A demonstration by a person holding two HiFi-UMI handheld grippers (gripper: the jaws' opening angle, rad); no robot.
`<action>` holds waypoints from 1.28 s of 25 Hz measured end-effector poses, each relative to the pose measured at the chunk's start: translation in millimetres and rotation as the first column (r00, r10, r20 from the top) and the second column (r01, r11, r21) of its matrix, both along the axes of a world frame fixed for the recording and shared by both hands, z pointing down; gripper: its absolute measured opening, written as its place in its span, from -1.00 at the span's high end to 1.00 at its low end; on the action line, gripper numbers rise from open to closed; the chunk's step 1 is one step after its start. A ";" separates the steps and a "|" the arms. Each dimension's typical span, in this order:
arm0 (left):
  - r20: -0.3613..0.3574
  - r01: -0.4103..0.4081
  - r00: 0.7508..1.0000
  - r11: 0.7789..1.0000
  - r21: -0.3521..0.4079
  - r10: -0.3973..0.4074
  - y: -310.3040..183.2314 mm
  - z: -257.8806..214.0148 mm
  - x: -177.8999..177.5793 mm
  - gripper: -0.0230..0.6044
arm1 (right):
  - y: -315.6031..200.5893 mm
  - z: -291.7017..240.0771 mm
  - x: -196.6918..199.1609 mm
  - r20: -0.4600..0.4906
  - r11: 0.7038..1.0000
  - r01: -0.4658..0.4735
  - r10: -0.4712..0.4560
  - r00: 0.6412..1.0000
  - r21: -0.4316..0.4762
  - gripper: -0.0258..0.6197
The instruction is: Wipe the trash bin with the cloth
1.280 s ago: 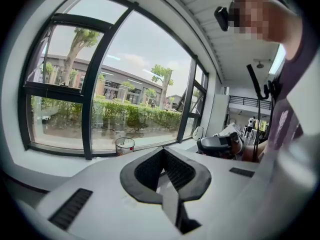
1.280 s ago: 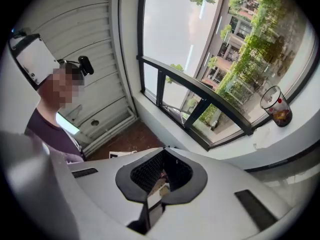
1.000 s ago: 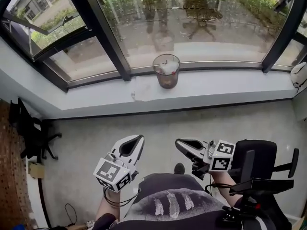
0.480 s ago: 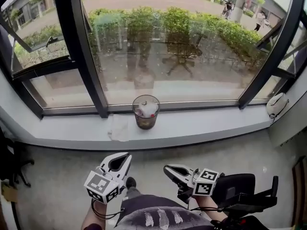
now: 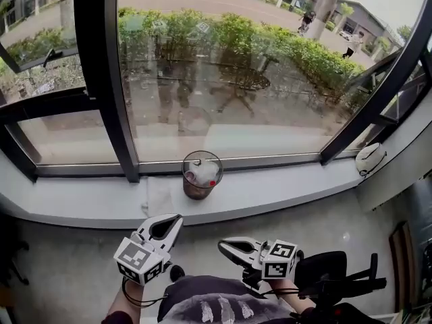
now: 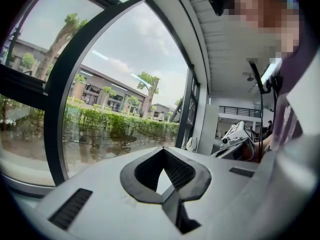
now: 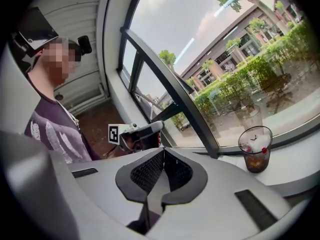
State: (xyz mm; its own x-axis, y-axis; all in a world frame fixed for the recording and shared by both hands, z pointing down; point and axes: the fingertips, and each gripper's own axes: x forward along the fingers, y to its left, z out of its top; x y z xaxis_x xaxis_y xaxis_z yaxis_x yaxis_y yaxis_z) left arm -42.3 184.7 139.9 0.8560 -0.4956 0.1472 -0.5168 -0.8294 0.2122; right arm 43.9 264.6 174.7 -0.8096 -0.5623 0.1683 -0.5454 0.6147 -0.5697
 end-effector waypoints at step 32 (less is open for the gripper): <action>0.513 0.221 0.829 0.973 0.067 -0.223 -174.0 95.2 56.4 0.93 | -248.6 96.8 89.4 -0.006 0.969 0.222 -0.224 0.975 -0.109 0.92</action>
